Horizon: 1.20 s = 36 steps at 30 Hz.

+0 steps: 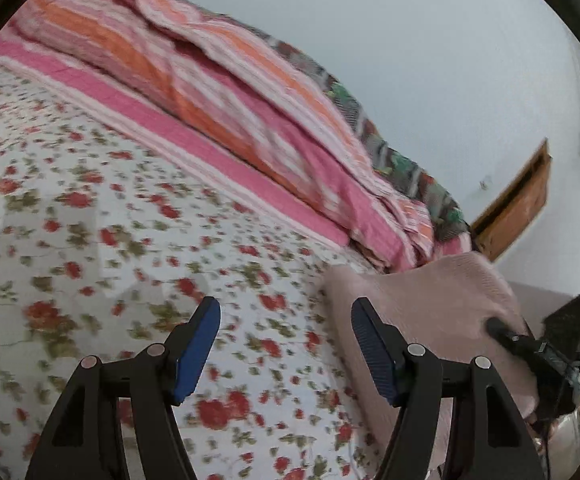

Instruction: Fold small clothes

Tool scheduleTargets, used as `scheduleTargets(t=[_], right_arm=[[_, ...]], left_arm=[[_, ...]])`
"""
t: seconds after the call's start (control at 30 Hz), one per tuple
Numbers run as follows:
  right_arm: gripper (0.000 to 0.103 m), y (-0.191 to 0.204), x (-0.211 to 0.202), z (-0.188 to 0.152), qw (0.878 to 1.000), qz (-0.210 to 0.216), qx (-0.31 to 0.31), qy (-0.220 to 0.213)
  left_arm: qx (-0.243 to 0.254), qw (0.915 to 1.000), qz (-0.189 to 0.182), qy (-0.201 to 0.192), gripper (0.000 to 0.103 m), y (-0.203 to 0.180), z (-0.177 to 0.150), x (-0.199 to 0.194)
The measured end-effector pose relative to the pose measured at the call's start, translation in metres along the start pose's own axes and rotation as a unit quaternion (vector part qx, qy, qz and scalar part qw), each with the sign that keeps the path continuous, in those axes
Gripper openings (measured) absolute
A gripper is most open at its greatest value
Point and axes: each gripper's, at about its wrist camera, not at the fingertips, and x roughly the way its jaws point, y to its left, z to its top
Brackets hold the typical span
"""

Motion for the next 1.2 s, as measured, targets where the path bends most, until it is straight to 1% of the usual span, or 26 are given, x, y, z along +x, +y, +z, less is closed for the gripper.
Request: scheduleTargets(t=[0.03,0.07,0.13,0.2,0.3,0.37,0.4,0.43,0.47,0.53,0.57,0.6,0.67,0.7,0.73,0.77,0.8,0.83,0.87,0.93,0.97,1.0,1.03,1.1,1.2], right_arm=[[0.036,0.005,0.001,0.003,1.0,-0.008,-0.002,0.0],[0.036,0.011,0.003,0.006,1.0,-0.02,-0.003,0.001],[0.035,0.019,0.01,0.01,1.0,-0.031,0.0,0.002],[0.035,0.026,0.02,0.014,1.0,-0.028,0.01,0.006],[0.034,0.041,0.044,0.021,1.0,-0.01,0.024,0.013],[0.034,0.053,0.059,0.028,0.999,0.028,0.032,0.006],[0.034,0.055,0.063,0.029,0.997,0.057,0.042,-0.004],[0.034,0.051,0.07,0.03,0.993,0.102,0.065,-0.018],[0.035,0.046,0.074,0.029,0.988,0.127,0.084,-0.025],[0.035,0.029,0.088,0.023,0.98,0.156,0.12,-0.027],[0.035,0.017,0.099,0.017,0.98,0.152,0.129,-0.016],[0.036,0.005,0.11,0.009,0.983,0.132,0.131,0.001],[0.037,-0.019,0.13,-0.006,0.988,0.075,0.127,0.043],[0.038,-0.031,0.137,-0.012,0.989,0.049,0.127,0.06],[0.038,-0.045,0.143,-0.02,0.988,0.01,0.13,0.079],[0.04,-0.052,0.144,-0.023,0.988,0.002,0.129,0.083],[0.043,-0.058,0.14,-0.025,0.989,0.012,0.128,0.078],[0.043,-0.06,0.13,-0.025,0.991,0.015,0.119,0.06],[0.044,-0.058,0.122,-0.023,0.994,0.006,0.101,0.047],[0.045,-0.047,0.106,-0.019,0.998,-0.024,0.045,0.02],[0.045,-0.038,0.099,-0.019,0.999,-0.038,0.009,0.007],[0.045,-0.032,0.094,-0.019,0.999,-0.041,-0.016,0.0],[0.045,-0.025,0.092,-0.022,0.999,-0.036,-0.04,-0.001],[0.045,-0.02,0.094,-0.027,0.997,-0.032,-0.067,0.007],[0.045,-0.022,0.106,-0.044,0.993,-0.055,-0.099,0.026]], left_arm=[[-0.007,1.0,0.003,0.001,0.066,0.004,0.001,-0.002],[-0.013,0.9999,0.002,0.002,0.066,0.007,0.002,-0.003],[-0.02,0.9998,-0.003,0.001,0.066,0.011,0.005,-0.006],[-0.02,0.9998,-0.001,-0.004,0.066,0.013,0.007,-0.01],[-0.014,0.9998,0.009,-0.014,0.066,0.014,0.01,-0.015],[-0.011,0.9996,0.018,-0.016,0.066,0.015,0.012,-0.015],[-0.011,0.9996,0.022,-0.015,0.066,0.016,0.012,-0.014],[-0.011,0.9996,0.023,-0.015,0.066,0.017,0.013,-0.014],[-0.012,0.9996,0.023,-0.014,0.066,0.019,0.014,-0.013],[-0.012,0.9995,0.028,-0.011,0.066,0.02,0.014,-0.01],[-0.01,0.9994,0.032,-0.008,0.066,0.021,0.014,-0.008],[-0.008,0.9993,0.035,-0.005,0.066,0.021,0.014,-0.006],[-0.002,0.9993,0.038,0.001,0.066,0.019,0.012,-0.001],[0.002,0.9992,0.039,0.004,0.066,0.017,0.011,0.001],[0.007,0.9991,0.04,0.006,0.066,0.015,0.01,0.004],[0.014,0.9989,0.043,0.008,0.066,0.012,0.009,0.006],[0.023,0.9985,0.048,0.01,0.066,0.008,0.006,0.009],[0.03,0.9982,0.051,0.011,0.066,0.005,0.005,0.012],[0.037,0.9977,0.055,0.013,0.066,0.002,0.003,0.015],[0.047,0.9968,0.061,0.019,0.066,-0.003,0.0,0.022],[0.051,0.9964,0.064,0.024,0.066,-0.006,-0.002,0.026],[0.056,0.9959,0.065,0.028,0.066,-0.008,-0.004,0.029],[0.061,0.9954,0.067,0.032,0.066,-0.011,-0.005,0.032],[0.074,0.9938,0.074,0.038,0.066,-0.017,-0.01,0.038],[0.098,0.9908,0.082,0.045,0.066,-0.026,-0.017,0.046]])
